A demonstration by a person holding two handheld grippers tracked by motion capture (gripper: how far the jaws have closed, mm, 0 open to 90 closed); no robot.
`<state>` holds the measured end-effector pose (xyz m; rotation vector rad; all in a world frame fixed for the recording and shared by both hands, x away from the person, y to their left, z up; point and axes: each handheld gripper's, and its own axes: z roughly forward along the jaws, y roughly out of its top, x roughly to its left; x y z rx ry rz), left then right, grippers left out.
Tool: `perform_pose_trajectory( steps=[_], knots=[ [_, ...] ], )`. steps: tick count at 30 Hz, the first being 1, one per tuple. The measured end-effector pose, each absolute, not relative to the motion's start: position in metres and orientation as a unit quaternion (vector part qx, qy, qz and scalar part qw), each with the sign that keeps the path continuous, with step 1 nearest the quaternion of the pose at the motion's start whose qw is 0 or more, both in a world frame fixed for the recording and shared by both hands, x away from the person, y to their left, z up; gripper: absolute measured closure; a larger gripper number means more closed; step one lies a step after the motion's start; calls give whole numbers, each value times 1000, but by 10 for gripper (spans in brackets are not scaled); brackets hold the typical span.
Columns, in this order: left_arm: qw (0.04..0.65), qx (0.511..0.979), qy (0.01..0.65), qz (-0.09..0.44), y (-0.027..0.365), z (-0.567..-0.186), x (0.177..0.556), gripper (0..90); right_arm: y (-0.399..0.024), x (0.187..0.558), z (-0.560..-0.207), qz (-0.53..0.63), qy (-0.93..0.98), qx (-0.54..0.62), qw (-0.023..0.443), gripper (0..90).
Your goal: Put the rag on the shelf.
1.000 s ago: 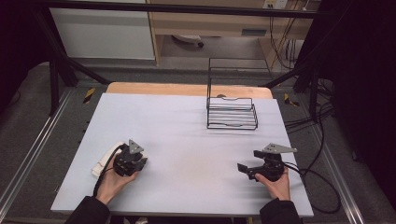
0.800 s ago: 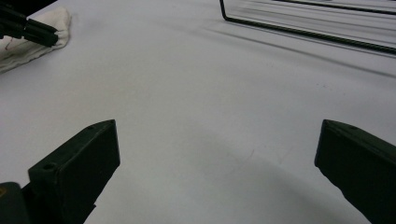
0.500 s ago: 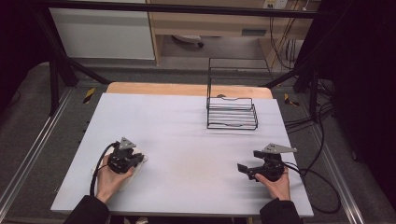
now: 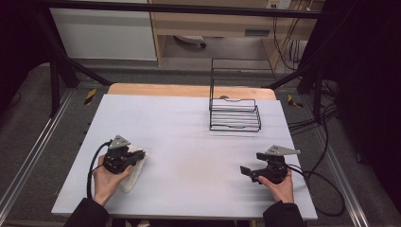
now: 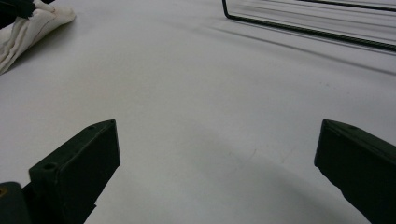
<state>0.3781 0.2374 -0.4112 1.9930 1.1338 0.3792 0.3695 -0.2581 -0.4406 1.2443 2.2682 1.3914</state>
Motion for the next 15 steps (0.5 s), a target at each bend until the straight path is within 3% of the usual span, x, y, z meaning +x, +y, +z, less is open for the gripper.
perform_pose_trajectory(
  steps=[15],
  knots=[
    [399, 800, 426, 140, 182, -411, 380, 844, -258, 370, -441, 469, 770, 420, 104, 7]
  ],
)
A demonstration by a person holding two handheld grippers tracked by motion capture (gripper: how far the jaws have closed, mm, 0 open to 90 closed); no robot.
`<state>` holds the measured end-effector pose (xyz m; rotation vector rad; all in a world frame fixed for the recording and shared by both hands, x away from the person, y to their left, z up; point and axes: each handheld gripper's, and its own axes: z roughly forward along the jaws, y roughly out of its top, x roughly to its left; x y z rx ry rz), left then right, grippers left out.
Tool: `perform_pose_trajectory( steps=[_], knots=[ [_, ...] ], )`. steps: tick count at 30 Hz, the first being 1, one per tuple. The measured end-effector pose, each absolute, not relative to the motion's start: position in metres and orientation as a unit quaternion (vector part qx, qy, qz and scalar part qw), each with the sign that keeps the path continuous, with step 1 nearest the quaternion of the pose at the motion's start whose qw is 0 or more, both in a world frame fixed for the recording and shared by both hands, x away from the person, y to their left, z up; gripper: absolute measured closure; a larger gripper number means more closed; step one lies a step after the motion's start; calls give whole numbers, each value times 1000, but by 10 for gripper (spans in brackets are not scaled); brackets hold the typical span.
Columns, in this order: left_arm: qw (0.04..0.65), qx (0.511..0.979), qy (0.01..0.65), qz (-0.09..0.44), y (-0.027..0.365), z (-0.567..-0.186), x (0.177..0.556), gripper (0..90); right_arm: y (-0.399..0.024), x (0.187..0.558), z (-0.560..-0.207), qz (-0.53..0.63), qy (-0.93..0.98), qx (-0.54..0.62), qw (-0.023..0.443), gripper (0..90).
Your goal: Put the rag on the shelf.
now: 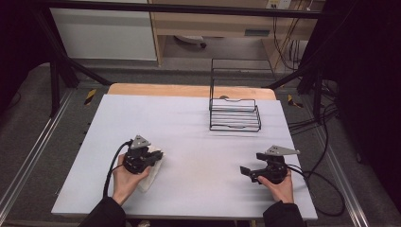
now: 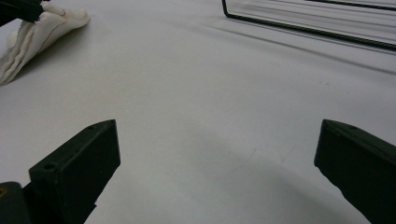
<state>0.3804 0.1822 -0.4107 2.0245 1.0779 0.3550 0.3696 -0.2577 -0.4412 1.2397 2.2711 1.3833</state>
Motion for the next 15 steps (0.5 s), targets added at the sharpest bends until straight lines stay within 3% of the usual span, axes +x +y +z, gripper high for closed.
perform_pose_trajectory(
  steps=[15],
  knots=[
    [408, 805, 411, 130, 139, -411, 386, 843, -257, 370, -442, 468, 772, 417, 105, 8]
  ],
)
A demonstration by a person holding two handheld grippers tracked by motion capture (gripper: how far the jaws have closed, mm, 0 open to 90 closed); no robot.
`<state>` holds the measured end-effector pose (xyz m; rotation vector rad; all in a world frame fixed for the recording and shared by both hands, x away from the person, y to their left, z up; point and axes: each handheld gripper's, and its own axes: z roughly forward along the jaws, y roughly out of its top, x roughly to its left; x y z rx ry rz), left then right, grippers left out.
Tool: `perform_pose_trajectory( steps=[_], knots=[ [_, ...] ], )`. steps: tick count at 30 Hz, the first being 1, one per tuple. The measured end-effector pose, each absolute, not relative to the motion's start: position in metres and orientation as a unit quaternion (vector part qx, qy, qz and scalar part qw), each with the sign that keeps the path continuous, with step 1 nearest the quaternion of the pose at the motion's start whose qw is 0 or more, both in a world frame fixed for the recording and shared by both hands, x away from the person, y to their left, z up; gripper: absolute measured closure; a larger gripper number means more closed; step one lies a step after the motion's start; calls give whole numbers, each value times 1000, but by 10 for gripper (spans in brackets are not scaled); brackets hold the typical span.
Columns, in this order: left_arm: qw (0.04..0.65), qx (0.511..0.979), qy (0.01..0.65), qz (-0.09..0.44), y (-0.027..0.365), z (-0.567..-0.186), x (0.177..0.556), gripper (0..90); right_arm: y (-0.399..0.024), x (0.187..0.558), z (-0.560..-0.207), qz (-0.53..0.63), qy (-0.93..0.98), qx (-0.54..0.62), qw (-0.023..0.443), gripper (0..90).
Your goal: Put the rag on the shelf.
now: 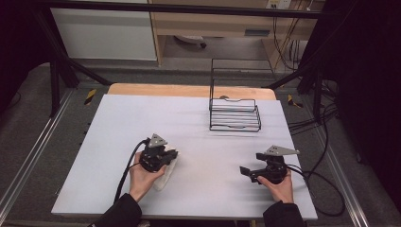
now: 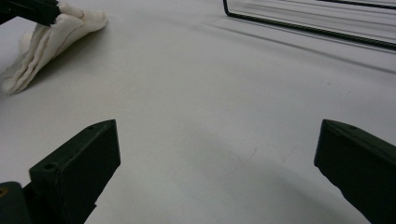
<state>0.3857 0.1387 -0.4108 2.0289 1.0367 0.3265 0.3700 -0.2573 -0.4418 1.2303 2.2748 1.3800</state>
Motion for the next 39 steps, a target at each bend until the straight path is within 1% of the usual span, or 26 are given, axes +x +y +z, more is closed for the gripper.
perform_pose_trajectory(
  steps=[6, 9, 10, 12, 13, 14, 15, 16, 19, 20, 24, 28, 29, 34, 35, 39],
  knots=[
    [402, 814, 403, 116, 132, -421, 391, 836, -257, 370, -442, 468, 772, 419, 104, 8],
    [406, 816, 400, 101, 136, -421, 394, 805, -257, 370, -442, 467, 772, 419, 103, 9],
    [410, 816, 395, 104, 139, -418, 394, 739, -256, 370, -442, 465, 772, 420, 103, 9],
    [417, 814, 391, 106, 145, -413, 394, 646, -256, 370, -442, 466, 773, 418, 105, 9],
    [418, 816, 387, 103, 149, -410, 394, 646, -256, 370, -442, 466, 773, 418, 105, 9],
    [413, 819, 383, 111, 155, -406, 394, 565, -257, 370, -442, 465, 774, 417, 104, 9],
    [409, 820, 382, 121, 160, -403, 393, 545, -256, 370, -442, 465, 774, 417, 105, 9],
    [408, 819, 383, 124, 165, -402, 393, 545, -256, 370, -442, 465, 774, 417, 105, 9],
    [398, 820, 389, 132, 188, -399, 392, 456, -256, 369, -443, 464, 773, 419, 105, 9],
    [393, 822, 390, 133, 194, -399, 391, 444, -256, 370, -443, 464, 773, 419, 105, 9],
    [374, 822, 404, 143, 224, -408, 386, 436, -255, 370, -443, 462, 775, 419, 106, 8],
    [372, 817, 414, 150, 243, -419, 382, 441, -252, 370, -443, 461, 775, 419, 106, 8],
    [369, 817, 416, 152, 248, -422, 381, 461, -250, 369, -443, 460, 776, 419, 104, 8],
    [358, 820, 420, 153, 260, -430, 380, 470, -246, 370, -443, 459, 778, 417, 104, 11],
    [355, 821, 421, 148, 261, -432, 380, 483, -242, 370, -442, 455, 779, 418, 106, 11],
    [349, 825, 423, 133, 261, -438, 377, 488, -236, 370, -441, 450, 781, 420, 110, 11]
  ],
)
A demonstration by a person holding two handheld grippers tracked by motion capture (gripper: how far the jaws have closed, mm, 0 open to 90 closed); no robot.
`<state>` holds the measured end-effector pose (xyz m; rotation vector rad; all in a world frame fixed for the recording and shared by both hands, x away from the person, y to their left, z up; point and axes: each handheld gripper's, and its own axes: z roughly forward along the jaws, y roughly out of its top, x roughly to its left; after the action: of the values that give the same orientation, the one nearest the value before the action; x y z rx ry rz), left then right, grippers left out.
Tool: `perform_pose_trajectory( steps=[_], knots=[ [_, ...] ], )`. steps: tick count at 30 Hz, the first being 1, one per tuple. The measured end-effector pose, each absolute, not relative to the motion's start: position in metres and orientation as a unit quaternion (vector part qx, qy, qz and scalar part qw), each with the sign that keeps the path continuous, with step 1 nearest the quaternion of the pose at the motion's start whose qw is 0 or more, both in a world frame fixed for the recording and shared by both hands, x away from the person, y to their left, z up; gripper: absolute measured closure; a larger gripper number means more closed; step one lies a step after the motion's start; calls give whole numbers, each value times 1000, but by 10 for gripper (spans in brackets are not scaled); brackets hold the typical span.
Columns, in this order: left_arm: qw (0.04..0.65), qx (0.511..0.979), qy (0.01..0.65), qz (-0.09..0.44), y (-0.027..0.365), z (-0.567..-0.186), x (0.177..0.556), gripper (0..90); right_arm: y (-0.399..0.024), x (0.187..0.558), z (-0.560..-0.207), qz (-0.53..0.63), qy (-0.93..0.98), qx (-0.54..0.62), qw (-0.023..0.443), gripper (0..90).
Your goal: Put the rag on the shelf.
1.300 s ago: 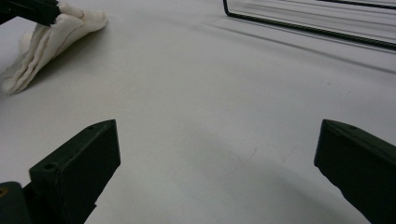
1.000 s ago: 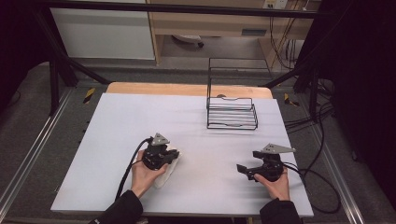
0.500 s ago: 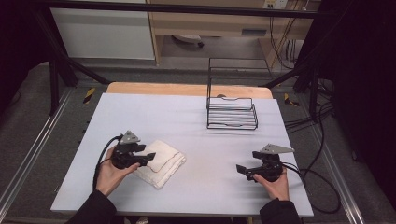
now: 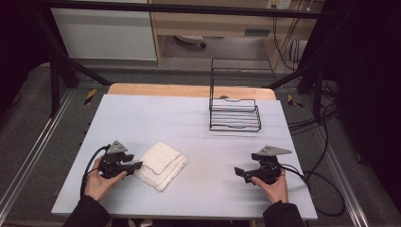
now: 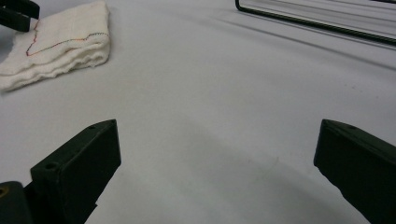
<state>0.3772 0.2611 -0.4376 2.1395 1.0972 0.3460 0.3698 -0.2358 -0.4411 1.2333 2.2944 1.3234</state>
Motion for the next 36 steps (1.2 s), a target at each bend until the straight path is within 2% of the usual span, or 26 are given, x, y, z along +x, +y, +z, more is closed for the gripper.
perform_pose_trajectory(
  steps=[7, 8, 10, 17, 22, 26, 27, 30, 31, 35, 36],
  knots=[
    [354, 817, 445, 98, 263, -441, 379, 564, -214, 369, -437, 453, 783, 412, 112, 10],
    [355, 817, 446, 92, 264, -441, 380, 600, -204, 368, -436, 449, 786, 410, 113, 9],
    [351, 819, 444, 94, 263, -441, 380, 603, -200, 368, -436, 449, 787, 407, 114, 9],
    [344, 820, 448, 90, 260, -438, 378, 711, -155, 371, -433, 438, 804, 391, 97, 31],
    [344, 820, 448, 93, 259, -439, 376, 764, -122, 375, -431, 439, 804, 391, 90, 79],
    [342, 822, 445, 100, 258, -438, 375, 788, -90, 385, -436, 428, 810, 391, 86, 146],
    [342, 822, 445, 99, 258, -438, 375, 788, -90, 385, -436, 428, 810, 391, 86, 146],
    [346, 820, 447, 94, 259, -439, 375, 795, -75, 393, -440, 426, 807, 399, 84, 210],
    [346, 820, 447, 94, 260, -439, 375, 797, -68, 397, -441, 427, 804, 405, 86, 255],
    [346, 821, 444, 98, 259, -439, 375, 797, -56, 405, -445, 419, 802, 416, 90, 311],
    [346, 821, 443, 99, 259, -439, 375, 796, -50, 407, -447, 417, 801, 420, 91, 371]
  ],
)
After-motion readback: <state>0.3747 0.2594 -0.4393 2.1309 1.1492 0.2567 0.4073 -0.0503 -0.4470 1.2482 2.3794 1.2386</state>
